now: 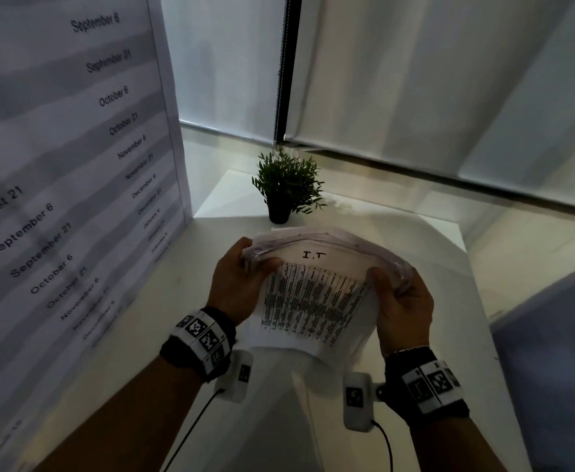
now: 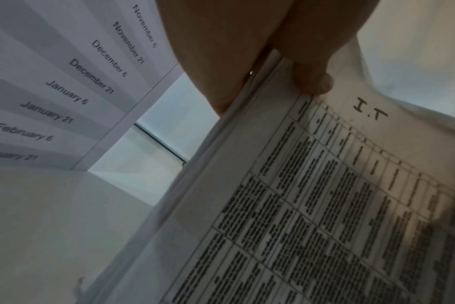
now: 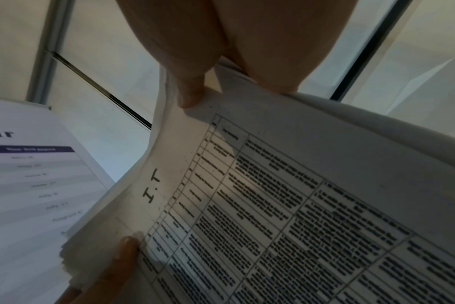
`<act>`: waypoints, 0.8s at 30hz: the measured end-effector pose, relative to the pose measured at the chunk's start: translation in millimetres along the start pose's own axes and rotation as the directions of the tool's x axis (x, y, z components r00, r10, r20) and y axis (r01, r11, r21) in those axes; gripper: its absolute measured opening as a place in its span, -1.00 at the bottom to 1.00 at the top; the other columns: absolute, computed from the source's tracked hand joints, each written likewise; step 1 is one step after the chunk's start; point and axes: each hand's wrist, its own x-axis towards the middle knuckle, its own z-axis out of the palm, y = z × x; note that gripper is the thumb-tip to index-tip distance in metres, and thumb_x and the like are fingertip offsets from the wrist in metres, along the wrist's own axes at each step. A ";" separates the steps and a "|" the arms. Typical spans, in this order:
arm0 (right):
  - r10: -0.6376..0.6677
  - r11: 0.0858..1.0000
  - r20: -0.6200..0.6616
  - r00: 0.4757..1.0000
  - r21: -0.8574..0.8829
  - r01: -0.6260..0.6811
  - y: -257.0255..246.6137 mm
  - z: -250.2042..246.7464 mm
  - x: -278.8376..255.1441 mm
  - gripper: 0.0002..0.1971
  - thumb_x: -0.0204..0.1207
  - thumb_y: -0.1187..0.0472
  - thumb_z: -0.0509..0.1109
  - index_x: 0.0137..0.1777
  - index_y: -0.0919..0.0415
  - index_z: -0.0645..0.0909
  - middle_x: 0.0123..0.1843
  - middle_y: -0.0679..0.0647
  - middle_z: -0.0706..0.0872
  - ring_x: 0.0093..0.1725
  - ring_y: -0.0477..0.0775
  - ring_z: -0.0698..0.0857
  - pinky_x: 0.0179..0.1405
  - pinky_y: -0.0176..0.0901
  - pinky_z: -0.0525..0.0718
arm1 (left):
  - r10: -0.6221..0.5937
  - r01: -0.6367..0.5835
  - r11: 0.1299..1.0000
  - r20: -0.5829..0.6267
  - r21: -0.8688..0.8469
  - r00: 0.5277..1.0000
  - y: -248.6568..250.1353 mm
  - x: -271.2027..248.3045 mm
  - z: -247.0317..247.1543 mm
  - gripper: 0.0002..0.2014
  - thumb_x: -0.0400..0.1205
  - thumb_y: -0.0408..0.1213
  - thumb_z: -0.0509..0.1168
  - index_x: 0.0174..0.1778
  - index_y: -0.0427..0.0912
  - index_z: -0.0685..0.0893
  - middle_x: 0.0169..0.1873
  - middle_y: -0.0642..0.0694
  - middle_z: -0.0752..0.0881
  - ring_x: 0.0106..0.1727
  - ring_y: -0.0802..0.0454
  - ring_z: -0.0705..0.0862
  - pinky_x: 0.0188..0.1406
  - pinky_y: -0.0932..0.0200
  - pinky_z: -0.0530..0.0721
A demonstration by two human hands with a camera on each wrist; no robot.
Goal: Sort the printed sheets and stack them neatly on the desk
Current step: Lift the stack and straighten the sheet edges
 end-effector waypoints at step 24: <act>-0.032 0.995 -0.185 0.982 -0.098 0.014 -10.4 20.2 1.0 -0.93 0.57 0.18 0.42 0.00 0.12 0.66 -0.14 -0.17 0.69 -0.18 -0.40 0.62 -0.13 -0.56 0.56 | -0.068 0.032 0.989 -0.248 -0.145 0.966 26.5 3.3 16.3 -0.79 0.63 -0.11 0.35 0.12 -0.09 0.60 -0.09 0.05 0.73 -0.16 0.30 0.72 -0.32 0.46 0.66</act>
